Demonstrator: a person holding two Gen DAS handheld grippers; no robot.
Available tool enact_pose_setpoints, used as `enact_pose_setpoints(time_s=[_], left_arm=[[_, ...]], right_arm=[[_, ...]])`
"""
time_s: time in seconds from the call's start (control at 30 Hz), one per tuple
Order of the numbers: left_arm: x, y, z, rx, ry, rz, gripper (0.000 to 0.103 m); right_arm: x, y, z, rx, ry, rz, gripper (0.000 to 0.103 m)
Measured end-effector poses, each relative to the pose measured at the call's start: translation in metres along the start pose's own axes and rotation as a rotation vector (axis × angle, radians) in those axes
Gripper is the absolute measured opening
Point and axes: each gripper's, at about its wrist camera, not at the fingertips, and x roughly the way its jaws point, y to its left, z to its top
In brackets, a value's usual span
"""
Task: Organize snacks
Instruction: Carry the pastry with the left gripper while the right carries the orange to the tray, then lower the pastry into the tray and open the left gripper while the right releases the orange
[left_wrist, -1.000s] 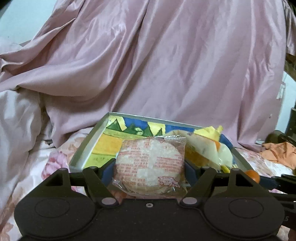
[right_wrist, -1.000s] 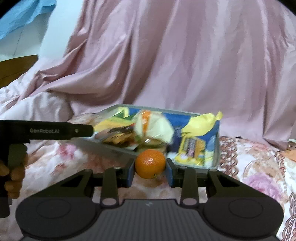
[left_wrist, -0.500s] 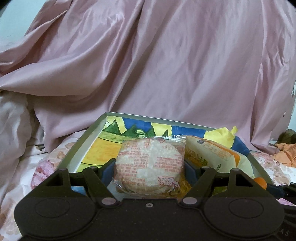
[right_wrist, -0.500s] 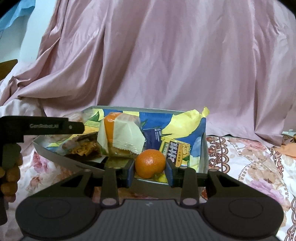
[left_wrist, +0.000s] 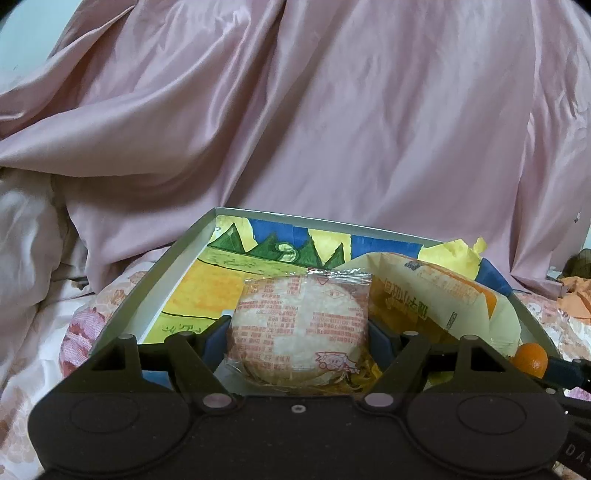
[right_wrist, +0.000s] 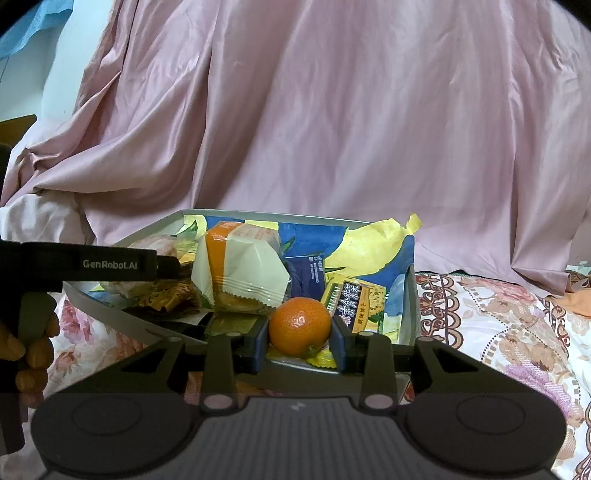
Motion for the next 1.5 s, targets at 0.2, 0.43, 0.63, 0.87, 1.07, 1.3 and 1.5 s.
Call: enact_pose_setpoints(time_s=[0.2, 0.43, 0.63, 0.87, 1.07, 1.3, 1.5], left_arm=[[0.001, 0.000, 0.000, 0.005, 0.003, 0.002, 0.077], [0.002, -0.001, -0.002, 0.004, 0.014, 0.002, 0.077], [0.002, 0.001, -0.003, -0.003, 0.018, 0.004, 0.080], [0.000, 0.002, -0.004, -0.010, 0.021, 0.007, 0.088], [-0.003, 0.001, -0.005, -0.006, 0.016, 0.006, 0.095], [-0.007, -0.001, -0.007, -0.005, 0.018, 0.023, 0.100], [-0.014, -0.001, -0.007, -0.007, -0.006, 0.044, 0.102]], right_arm=[[0.000, 0.000, 0.000, 0.003, 0.000, 0.001, 0.039], [0.000, -0.001, 0.000, 0.008, -0.001, -0.002, 0.039], [0.001, -0.002, -0.001, 0.012, 0.000, -0.003, 0.040], [0.000, -0.003, -0.001, 0.023, -0.005, -0.014, 0.047], [-0.003, -0.004, -0.001, 0.033, -0.014, -0.019, 0.052], [-0.005, -0.005, -0.001, 0.041, -0.023, -0.019, 0.065], [-0.010, -0.007, 0.001, 0.060, -0.039, -0.021, 0.078]])
